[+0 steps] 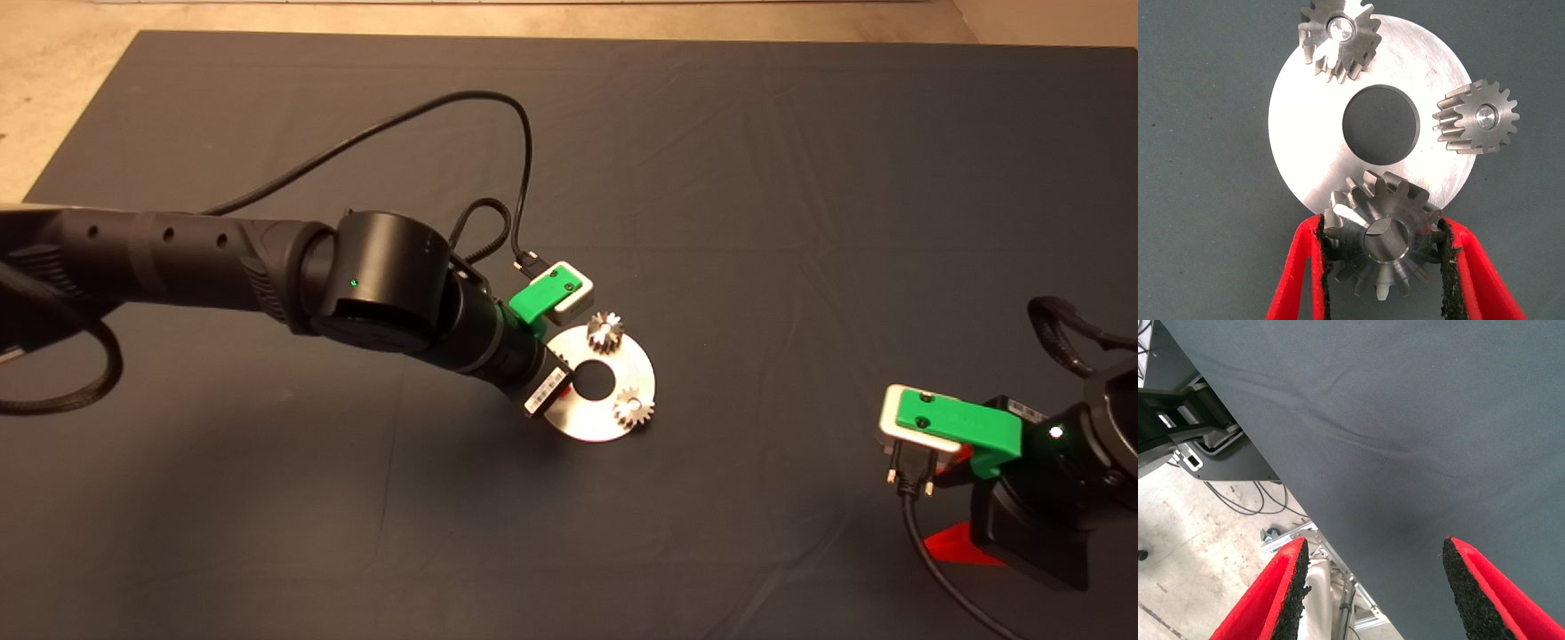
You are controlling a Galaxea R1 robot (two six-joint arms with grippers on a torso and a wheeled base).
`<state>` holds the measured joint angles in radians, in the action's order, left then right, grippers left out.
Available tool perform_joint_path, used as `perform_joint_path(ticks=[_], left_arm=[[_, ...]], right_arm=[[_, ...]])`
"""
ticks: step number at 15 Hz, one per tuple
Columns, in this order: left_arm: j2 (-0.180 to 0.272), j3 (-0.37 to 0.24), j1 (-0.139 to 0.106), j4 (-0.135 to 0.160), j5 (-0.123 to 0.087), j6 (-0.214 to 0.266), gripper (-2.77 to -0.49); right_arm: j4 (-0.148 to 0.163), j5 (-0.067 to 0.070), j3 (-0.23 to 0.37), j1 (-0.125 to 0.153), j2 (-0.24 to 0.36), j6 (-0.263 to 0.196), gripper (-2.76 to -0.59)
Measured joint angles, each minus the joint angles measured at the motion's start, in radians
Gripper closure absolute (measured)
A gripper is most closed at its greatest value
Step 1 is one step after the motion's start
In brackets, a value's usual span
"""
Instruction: Install three planetary gears onto the carrier pins
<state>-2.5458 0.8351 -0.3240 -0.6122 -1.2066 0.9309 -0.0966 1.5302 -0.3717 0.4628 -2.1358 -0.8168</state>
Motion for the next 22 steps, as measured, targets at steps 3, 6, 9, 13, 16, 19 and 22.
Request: perform_joint_path(ticks=[3, 6, 9, 13, 16, 19, 22], left_arm=[[0.003, 0.000, 0.001, -0.005, 0.002, 0.000, -0.71], [0.002, 0.000, 0.006, -0.013, 0.003, 0.000, -0.71], [0.003, 0.000, 0.021, -0.040, 0.005, 0.000, -0.71], [0.002, 0.008, 0.053, -0.051, 0.022, -0.001, -0.70], [0.002, 0.012, 0.052, -0.055, 0.024, -0.003, -0.70], [0.002, 0.014, 0.052, -0.058, 0.025, -0.008, -0.70], [0.002, 0.017, 0.053, -0.079, 0.030, -0.008, -0.70]], right_arm=[[0.000, 0.000, 0.000, 0.000, 0.000, 0.000, -1.47], [0.000, 0.000, 0.000, 0.000, 0.000, 0.000, -1.47], [0.000, 0.000, 0.000, 0.000, 0.000, 0.000, -1.47], [0.000, 0.000, 0.000, 0.000, 0.000, 0.000, -1.47], [0.000, 0.000, 0.000, 0.000, 0.000, 0.000, -1.47], [0.000, 0.000, 0.000, 0.000, 0.000, 0.000, -1.47], [0.000, 0.000, 0.000, 0.000, 0.000, 0.000, -1.47]])
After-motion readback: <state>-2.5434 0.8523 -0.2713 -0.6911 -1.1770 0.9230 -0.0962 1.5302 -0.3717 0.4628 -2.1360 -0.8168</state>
